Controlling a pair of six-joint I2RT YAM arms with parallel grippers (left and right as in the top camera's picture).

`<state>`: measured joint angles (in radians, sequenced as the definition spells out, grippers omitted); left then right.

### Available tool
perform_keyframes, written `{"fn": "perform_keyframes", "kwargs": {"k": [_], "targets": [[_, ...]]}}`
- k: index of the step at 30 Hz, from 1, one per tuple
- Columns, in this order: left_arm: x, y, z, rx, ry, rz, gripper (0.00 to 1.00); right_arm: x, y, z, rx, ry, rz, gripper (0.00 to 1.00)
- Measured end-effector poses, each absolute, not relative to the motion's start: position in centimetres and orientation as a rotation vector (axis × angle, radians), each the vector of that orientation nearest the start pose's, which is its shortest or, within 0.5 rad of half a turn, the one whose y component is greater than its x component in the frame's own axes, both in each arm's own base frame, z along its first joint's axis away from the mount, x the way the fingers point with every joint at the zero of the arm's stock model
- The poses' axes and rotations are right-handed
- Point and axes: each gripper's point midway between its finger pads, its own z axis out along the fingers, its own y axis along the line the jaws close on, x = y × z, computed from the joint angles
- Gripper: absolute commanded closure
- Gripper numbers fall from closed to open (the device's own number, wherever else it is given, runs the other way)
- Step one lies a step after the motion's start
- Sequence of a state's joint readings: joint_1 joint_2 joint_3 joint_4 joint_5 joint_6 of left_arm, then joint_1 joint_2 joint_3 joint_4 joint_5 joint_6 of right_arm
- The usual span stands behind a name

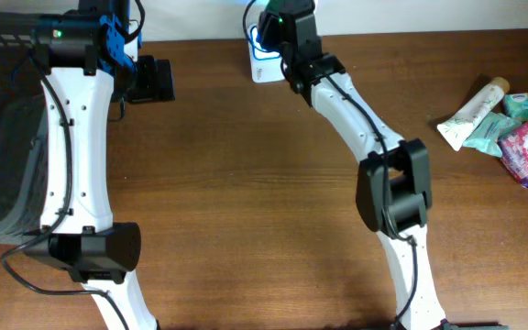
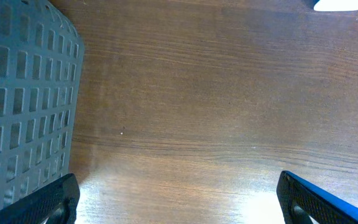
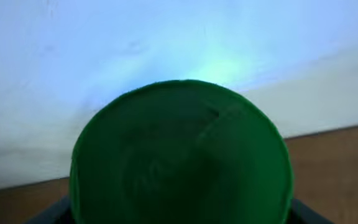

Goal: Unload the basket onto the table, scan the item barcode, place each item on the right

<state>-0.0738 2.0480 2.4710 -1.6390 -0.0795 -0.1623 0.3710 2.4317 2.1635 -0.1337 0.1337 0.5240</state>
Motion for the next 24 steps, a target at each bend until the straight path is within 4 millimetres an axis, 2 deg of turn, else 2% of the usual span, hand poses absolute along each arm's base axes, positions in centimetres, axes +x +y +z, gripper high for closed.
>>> {"fn": "perform_keyframes", "kwargs": {"k": [4,11,13,16,18,20,22,23,24], "targets": [[42.5,-1.8,27.3,-0.143,2.776,0.051,0.01,66.6,23.2,15.3,0.207,1.994,0.406,0.33],[42.5,-1.8,27.3,-0.143,2.776,0.051,0.01,67.0,22.7,16.0,0.195,1.962,0.394,0.31],[42.5,-1.8,27.3,-0.143,2.776,0.051,0.01,66.9,22.4,15.4,0.198,1.988,0.381,0.31],[42.5,-1.8,27.3,-0.144,2.776,0.051,0.01,65.5,21.2,13.9,0.206,2.106,0.327,0.34],[42.5,-1.8,27.3,-0.143,2.776,0.05,0.01,64.1,18.9,15.7,0.232,2.163,0.285,0.38],[42.5,-1.8,27.3,-0.143,2.777,0.051,0.01,63.1,15.4,19.0,0.28,2.173,0.25,0.38],[42.5,-1.8,27.3,-0.143,2.776,0.051,0.01,61.9,10.3,21.2,0.361,2.198,0.19,0.37],[42.5,-1.8,27.3,-0.143,2.776,0.051,0.01,61.6,7.8,21.3,0.403,2.215,0.161,0.31],[42.5,-1.8,27.3,-0.143,2.776,0.051,0.01,60.2,4.7,19.6,0.465,2.305,0.112,0.25]]}}
